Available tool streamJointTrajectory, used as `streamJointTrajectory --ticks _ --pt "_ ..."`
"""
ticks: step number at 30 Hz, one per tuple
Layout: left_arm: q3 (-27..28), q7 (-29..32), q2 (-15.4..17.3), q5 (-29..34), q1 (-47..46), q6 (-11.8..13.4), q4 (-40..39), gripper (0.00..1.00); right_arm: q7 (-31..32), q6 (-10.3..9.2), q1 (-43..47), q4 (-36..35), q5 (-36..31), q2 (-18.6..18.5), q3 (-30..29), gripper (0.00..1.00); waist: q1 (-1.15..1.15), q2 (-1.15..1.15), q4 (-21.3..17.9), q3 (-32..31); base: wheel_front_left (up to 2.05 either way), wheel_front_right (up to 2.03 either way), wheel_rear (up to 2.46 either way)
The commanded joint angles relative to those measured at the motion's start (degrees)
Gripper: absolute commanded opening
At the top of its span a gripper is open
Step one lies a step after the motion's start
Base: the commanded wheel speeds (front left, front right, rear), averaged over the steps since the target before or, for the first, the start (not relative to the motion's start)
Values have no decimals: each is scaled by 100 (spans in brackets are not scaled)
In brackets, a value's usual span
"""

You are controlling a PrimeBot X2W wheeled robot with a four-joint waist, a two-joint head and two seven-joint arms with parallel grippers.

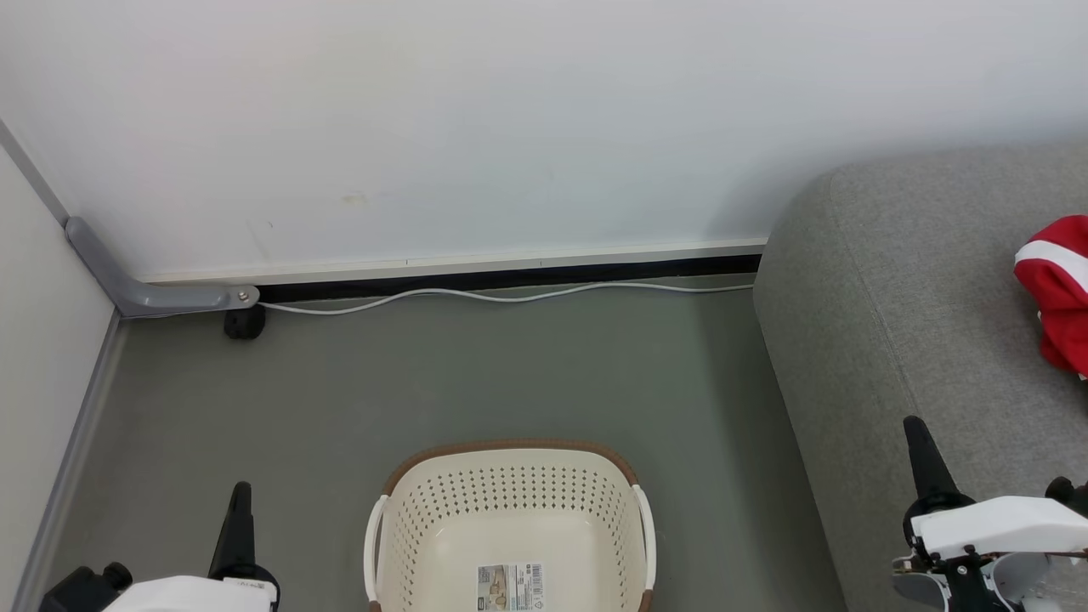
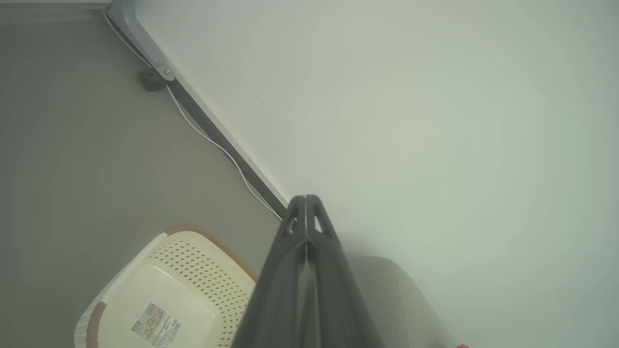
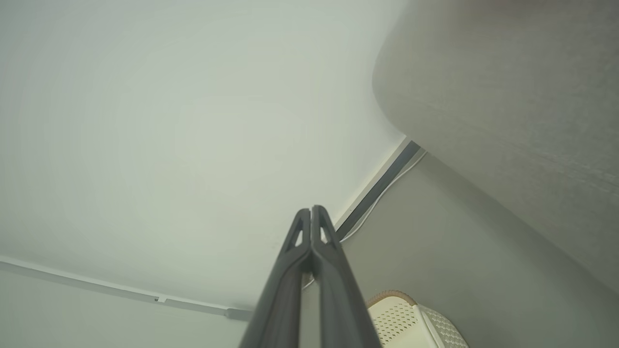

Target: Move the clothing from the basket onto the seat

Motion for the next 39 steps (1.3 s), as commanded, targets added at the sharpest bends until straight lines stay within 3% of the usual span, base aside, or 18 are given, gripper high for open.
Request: streamJointTrajectory --ticks 1,39 --pt "81 55 102 -195 -323 -79 -188 0 88 13 -74 -205 201 -40 14 0 0 0 7 -1 0 0 0" --pt "46 686 129 -2609 -645 -200 -370 0 713 18 84 -643 2586 -5 -363 0 0 0 155 -23 0 0 0"
